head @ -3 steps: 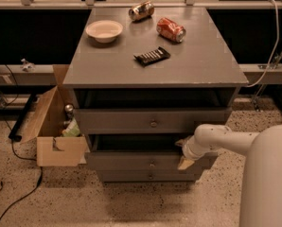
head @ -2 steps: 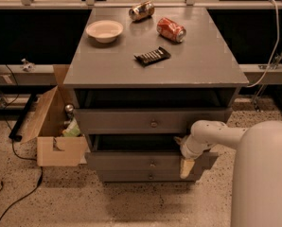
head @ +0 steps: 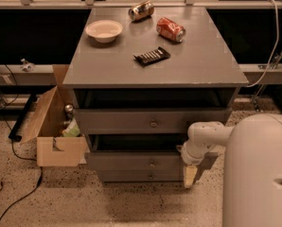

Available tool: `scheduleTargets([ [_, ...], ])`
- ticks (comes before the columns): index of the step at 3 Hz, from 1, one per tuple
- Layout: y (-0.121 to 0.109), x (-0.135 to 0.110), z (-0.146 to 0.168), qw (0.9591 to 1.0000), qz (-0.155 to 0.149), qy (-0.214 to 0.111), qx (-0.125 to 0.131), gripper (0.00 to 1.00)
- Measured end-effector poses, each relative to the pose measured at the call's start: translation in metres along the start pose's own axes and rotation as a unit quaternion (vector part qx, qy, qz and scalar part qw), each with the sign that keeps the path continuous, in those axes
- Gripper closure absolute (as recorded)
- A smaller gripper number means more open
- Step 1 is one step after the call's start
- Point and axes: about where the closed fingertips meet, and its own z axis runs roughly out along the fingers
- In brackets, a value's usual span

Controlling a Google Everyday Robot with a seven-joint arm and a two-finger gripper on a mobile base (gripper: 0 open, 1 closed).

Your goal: Open middle drawer

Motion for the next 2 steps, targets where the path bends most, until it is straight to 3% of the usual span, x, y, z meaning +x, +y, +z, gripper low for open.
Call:
scheduleTargets([
  [1,0.028,0.003,-0.008,0.9997,0.012,0.019,-0.006,0.16],
  [2,0.060,0.005,-0.011,0.9992,0.026,0.028,-0.012,0.40],
])
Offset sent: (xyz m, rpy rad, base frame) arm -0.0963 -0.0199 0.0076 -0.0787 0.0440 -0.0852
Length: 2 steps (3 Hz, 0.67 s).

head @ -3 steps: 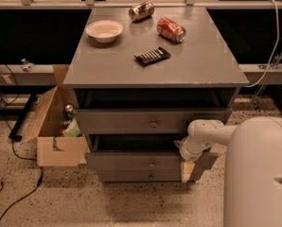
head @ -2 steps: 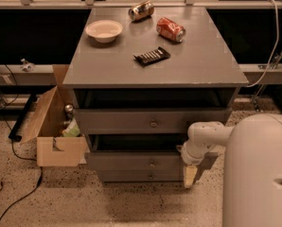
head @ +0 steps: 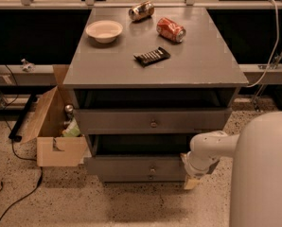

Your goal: Open middle drawer

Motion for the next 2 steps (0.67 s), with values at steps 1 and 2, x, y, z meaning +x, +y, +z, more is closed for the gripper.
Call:
scheduleTargets([
  [1,0.002,-0.001,-0.009,1.0000,0.002,0.000,0.002,0.71],
  [2,0.014,0.003,-0.017,0.9997,0.016,-0.001,0.019,0.94],
])
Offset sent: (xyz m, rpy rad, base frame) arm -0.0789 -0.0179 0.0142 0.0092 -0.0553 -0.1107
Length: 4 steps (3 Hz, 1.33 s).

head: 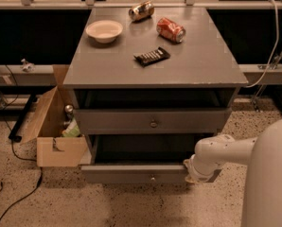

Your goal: Open middle drawer

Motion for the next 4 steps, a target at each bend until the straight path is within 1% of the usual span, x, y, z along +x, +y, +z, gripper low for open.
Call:
scheduleTargets([
  [1,-0.0003,-0.0012,-0.0089,1.0000,0.000,0.000,0.000,0.91],
  [2,-0.0009,-0.0023,-0.0168,1.0000,0.000,0.000,0.000,0.60],
  [4,-0.0008,-0.0023,-0.0167,1.0000,0.000,0.000,0.000,0.13],
])
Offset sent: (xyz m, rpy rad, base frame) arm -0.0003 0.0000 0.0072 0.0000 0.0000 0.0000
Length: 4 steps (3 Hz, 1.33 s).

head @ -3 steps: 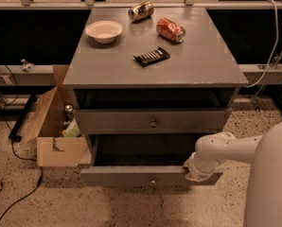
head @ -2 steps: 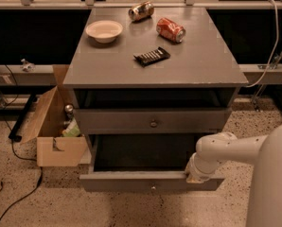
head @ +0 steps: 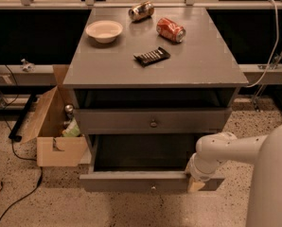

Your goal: Open middle drawer

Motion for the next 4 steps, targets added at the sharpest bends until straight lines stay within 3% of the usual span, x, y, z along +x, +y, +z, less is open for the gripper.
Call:
scheduleTargets([
  [1,0.000,0.000,0.000,1.0000,0.000,0.000,0.000,0.00],
  [3,0.001,-0.003,0.008,0.9999,-0.005,-0.006,-0.010,0.00],
  [4,0.003,-0.007,0.019,0.9995,-0.010,-0.006,-0.031,0.00],
])
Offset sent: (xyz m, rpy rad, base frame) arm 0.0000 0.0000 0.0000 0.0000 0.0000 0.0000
